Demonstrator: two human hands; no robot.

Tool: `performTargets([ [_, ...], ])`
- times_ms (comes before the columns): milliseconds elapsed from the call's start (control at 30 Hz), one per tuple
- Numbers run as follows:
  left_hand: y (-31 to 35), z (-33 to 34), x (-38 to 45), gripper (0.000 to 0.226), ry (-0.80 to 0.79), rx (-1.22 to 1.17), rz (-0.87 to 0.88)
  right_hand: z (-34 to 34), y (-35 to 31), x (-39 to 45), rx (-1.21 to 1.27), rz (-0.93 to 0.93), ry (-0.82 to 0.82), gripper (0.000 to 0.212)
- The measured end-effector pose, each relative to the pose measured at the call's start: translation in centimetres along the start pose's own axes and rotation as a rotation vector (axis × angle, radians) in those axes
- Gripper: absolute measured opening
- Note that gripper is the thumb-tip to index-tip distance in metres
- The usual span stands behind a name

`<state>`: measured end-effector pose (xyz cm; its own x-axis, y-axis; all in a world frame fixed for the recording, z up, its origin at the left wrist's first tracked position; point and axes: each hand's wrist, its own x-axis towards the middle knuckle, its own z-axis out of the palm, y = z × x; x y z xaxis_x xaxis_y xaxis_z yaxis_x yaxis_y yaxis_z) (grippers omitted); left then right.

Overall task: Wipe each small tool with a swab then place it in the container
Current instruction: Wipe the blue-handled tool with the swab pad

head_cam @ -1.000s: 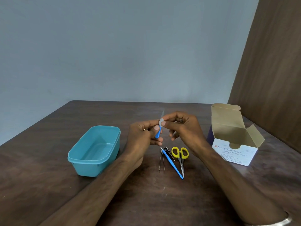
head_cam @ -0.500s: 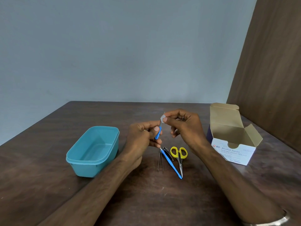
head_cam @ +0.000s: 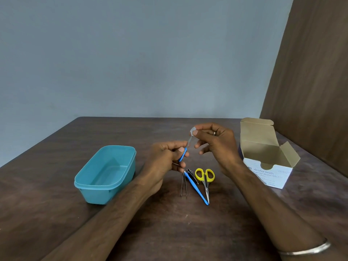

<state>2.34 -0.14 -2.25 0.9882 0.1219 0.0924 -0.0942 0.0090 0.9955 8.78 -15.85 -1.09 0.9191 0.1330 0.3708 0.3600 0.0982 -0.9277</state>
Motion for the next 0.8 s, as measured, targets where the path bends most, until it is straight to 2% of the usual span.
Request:
performTargets([
  [333,0.09,0.28,-0.1,0.023,0.026,0.19,0.111,0.22,0.04,-0.01,-0.036,-0.011,0.034,0.011],
  [533,0.21,0.45,-0.03,0.016,0.104,0.145,0.088,0.06,-0.1,-0.04,0.011,0.0,0.029,0.011],
  [800,0.36,-0.04,0.1,0.015,0.15,-0.01,0.033,0.4,0.26,-0.24,-0.097,0.018,-0.181,0.011],
])
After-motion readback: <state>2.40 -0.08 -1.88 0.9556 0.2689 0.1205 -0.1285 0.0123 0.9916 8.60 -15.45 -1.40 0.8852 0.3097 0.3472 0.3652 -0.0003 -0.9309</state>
